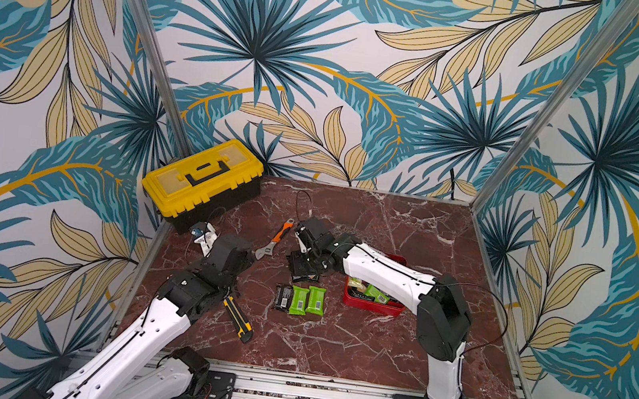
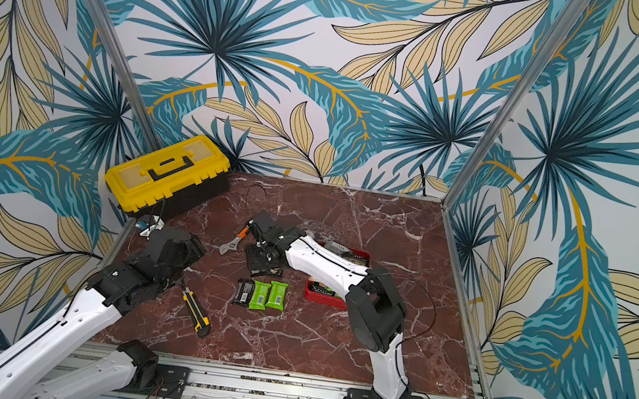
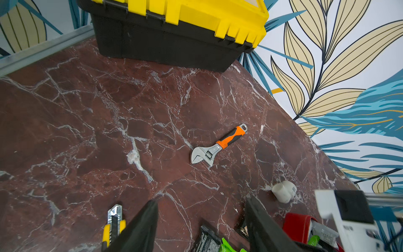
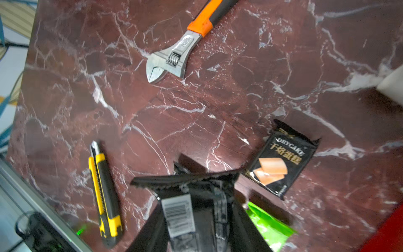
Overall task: Take the cookies out of the storage box
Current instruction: Place the cookie at the center of the board.
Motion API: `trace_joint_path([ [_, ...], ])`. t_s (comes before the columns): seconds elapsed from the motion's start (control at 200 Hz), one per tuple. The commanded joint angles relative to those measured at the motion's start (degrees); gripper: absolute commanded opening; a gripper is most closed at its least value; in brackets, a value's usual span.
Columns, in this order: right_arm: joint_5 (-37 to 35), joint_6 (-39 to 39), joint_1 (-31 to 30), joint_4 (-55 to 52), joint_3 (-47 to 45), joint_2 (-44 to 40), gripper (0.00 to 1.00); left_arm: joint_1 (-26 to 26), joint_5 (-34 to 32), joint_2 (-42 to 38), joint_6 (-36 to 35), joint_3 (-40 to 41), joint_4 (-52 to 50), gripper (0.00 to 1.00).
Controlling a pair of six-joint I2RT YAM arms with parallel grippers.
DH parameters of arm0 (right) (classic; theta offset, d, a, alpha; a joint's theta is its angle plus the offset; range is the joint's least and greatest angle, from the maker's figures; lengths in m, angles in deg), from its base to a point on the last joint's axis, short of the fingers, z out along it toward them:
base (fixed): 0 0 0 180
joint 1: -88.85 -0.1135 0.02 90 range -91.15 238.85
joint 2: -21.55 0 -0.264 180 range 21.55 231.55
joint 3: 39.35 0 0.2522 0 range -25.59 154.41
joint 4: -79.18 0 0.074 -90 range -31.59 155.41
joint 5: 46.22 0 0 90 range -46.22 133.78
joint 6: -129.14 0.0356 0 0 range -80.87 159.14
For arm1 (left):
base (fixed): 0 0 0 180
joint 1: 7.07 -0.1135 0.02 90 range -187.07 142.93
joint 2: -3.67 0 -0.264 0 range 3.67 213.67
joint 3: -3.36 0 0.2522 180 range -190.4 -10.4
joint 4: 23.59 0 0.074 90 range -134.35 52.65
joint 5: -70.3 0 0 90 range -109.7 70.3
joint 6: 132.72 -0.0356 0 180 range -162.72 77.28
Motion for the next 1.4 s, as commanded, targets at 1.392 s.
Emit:
trace_joint_path([
  [1.392, -10.7, 12.9, 0.5, -11.7, 13.1, 6.1, 0.57, -0.9, 6.3, 1.0, -9.5, 3.6, 9.2, 0.72],
])
